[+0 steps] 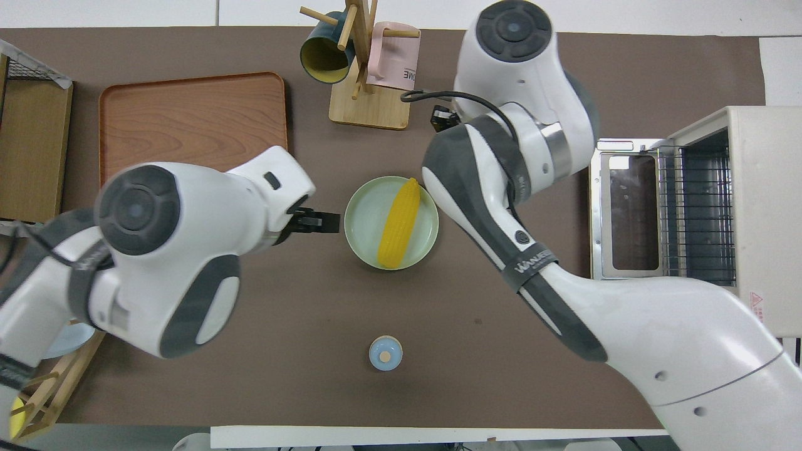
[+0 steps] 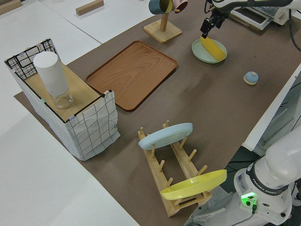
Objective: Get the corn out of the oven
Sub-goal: 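Lower the plate with the right gripper while the left gripper grasps corn, then lay corn on the tray with the left gripper while the right gripper withdraws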
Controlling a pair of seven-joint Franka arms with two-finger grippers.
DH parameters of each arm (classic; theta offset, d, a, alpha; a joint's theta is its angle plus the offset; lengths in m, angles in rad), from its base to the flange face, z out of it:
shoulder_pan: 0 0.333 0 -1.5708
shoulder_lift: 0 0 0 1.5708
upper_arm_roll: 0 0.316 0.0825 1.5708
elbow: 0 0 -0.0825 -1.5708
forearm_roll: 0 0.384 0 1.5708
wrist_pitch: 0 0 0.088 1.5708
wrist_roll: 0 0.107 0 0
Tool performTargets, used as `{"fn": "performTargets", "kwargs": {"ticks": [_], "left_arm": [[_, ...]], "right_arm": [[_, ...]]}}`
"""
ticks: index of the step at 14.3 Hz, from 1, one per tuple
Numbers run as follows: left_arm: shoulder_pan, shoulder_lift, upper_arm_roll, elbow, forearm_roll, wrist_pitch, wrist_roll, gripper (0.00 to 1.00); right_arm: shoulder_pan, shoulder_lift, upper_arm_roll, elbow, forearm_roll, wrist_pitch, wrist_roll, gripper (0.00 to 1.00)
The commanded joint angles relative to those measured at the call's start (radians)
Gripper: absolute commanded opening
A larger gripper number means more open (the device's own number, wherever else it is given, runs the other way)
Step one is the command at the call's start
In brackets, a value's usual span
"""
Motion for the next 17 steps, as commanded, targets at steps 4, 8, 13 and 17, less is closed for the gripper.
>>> {"fn": "performTargets", "kwargs": {"ticks": [4, 8, 13, 17], "left_arm": [[-0.099, 0.287, 0.025, 0.081, -0.009, 0.231, -0.077, 1.00], [-0.099, 0.298, 0.028, 0.124, -0.009, 0.146, -0.126, 0.00], [0.143, 0.225, 0.062, 0.213, 0.001, -0.125, 0.019, 0.00], [0.409, 0.330, 0.062, 0.329, 0.065, -0.133, 0.268, 0.00]], "right_arm": [[-0.182, -0.164, 0.015, -0.473, -0.078, 0.277, -0.176, 0.00], [-0.227, -0.160, 0.017, -0.493, -0.118, 0.294, -0.200, 0.00], [-0.251, -0.163, 0.017, -0.507, -0.176, 0.275, -0.237, 0.00], [-0.251, -0.161, 0.017, -0.443, -0.253, 0.187, -0.301, 0.00]]}}
